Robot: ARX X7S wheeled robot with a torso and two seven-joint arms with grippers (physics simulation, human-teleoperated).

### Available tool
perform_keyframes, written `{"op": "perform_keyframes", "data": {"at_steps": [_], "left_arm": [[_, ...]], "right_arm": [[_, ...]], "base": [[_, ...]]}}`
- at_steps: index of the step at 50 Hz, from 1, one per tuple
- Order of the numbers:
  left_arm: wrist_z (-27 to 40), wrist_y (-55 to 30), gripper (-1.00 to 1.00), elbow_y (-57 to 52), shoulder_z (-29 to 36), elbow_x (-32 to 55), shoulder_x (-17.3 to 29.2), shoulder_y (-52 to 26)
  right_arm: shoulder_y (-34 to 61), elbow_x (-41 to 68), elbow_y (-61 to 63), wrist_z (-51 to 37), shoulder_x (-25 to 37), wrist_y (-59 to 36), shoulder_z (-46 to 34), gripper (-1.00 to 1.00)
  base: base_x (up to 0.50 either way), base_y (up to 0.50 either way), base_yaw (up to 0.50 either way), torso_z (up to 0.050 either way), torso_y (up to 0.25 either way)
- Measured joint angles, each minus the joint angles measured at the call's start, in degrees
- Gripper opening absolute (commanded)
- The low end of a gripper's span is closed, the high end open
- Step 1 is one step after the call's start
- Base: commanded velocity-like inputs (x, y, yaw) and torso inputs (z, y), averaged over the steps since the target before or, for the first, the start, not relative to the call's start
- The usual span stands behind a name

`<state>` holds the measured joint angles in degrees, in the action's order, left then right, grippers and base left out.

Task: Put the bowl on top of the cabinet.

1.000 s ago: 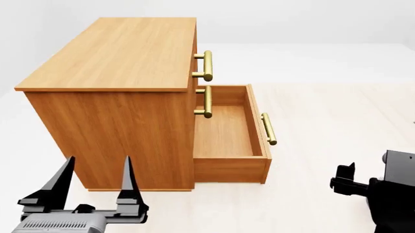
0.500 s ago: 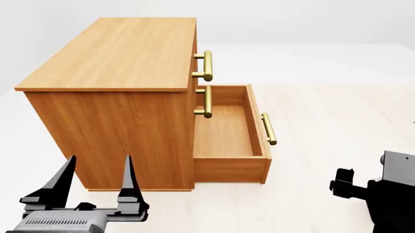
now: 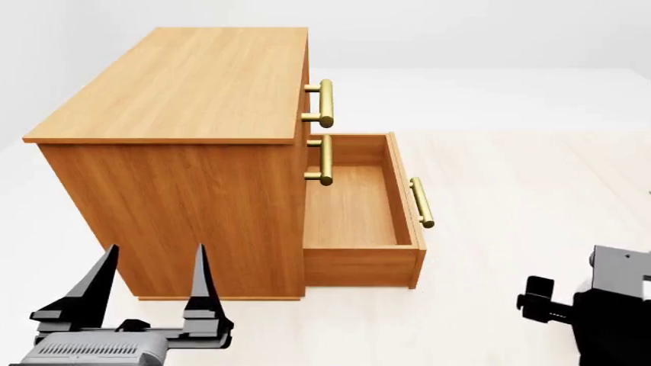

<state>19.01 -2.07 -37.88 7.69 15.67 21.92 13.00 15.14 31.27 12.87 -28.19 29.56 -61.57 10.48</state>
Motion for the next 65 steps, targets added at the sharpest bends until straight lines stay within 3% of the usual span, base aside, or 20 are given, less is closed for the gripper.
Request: {"op": "perform_keyframes", "data": {"at_steps": [65], "left_arm": [[0.9, 0.3, 1.00, 0.3, 0.9, 0.5, 0.8, -0.4]], "right_arm": [[3.6, -5.4, -13.1, 1.4, -0.2, 4.5, -7.3, 1.00]], "base": [[0.00, 0.00, 0.00, 0.000, 0.000]]}}
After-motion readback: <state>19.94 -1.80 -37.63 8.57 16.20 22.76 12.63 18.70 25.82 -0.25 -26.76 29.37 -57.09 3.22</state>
